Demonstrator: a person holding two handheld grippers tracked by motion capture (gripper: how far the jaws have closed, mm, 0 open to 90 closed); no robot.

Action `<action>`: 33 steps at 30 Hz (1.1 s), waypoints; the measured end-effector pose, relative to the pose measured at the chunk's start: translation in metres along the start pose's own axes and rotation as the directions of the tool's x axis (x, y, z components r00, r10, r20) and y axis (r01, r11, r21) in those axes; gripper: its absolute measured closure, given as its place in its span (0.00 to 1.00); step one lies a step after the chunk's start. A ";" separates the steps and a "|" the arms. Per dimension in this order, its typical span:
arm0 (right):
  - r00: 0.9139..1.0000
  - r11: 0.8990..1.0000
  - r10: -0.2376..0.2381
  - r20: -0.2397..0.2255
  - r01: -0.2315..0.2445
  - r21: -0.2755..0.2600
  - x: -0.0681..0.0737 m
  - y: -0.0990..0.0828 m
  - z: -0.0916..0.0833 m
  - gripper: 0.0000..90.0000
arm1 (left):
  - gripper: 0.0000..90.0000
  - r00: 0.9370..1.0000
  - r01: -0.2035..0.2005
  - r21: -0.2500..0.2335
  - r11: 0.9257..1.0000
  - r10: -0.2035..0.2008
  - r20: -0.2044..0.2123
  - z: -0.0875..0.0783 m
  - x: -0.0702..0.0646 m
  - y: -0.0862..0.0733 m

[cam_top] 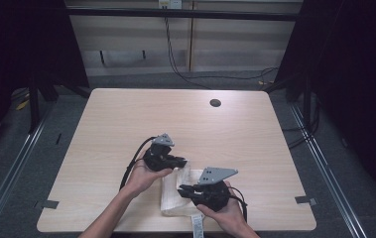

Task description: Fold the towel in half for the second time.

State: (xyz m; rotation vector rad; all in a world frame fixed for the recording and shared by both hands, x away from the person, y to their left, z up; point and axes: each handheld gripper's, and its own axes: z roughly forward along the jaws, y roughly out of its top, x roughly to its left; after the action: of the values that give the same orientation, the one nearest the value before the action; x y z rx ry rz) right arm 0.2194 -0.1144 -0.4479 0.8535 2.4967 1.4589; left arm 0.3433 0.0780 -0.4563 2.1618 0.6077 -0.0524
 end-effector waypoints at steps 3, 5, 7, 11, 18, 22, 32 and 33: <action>1.000 0.999 0.008 0.010 -0.008 0.031 -0.002 -0.009 0.004 0.90 | 0.94 1.000 -0.002 0.029 1.000 0.001 0.001 0.013 -0.001 -0.003; 1.000 0.998 0.015 0.014 -0.015 0.059 -0.003 -0.015 0.005 0.90 | 0.93 1.000 0.001 0.045 0.999 -0.001 0.009 0.019 -0.002 -0.005; 0.999 0.997 0.027 0.017 -0.028 0.072 -0.005 -0.019 0.005 0.89 | 0.93 1.000 -0.014 0.063 0.998 0.013 0.017 0.026 -0.005 -0.005; 0.999 0.996 0.027 0.043 -0.030 0.087 -0.007 -0.026 0.003 0.83 | 0.91 1.000 0.000 0.065 0.998 -0.001 0.015 0.035 -0.006 -0.006; 0.992 0.990 0.084 0.094 -0.094 0.103 -0.012 -0.040 -0.004 0.70 | 0.84 0.999 0.018 0.040 0.999 -0.019 0.037 0.039 -0.008 -0.005; 0.989 0.988 0.093 0.113 -0.106 0.110 -0.016 -0.044 -0.005 0.63 | 0.78 0.999 0.017 0.008 1.000 -0.018 0.051 0.035 -0.013 0.001; 0.985 0.984 0.127 0.114 -0.139 0.112 -0.024 -0.048 -0.009 0.57 | 0.76 0.996 -0.016 -0.007 1.000 0.016 0.084 0.040 -0.018 0.007; 0.984 0.983 0.132 0.122 -0.145 0.111 -0.026 -0.048 -0.010 0.57 | 0.75 0.997 -0.015 -0.005 1.000 0.016 0.081 0.039 -0.017 0.007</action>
State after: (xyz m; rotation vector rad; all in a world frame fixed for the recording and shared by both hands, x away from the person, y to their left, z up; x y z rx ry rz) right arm 0.2176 -0.1537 -0.4864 1.1197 2.5047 1.2687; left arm 0.3382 0.0379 -0.4712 2.1487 0.5437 -0.1302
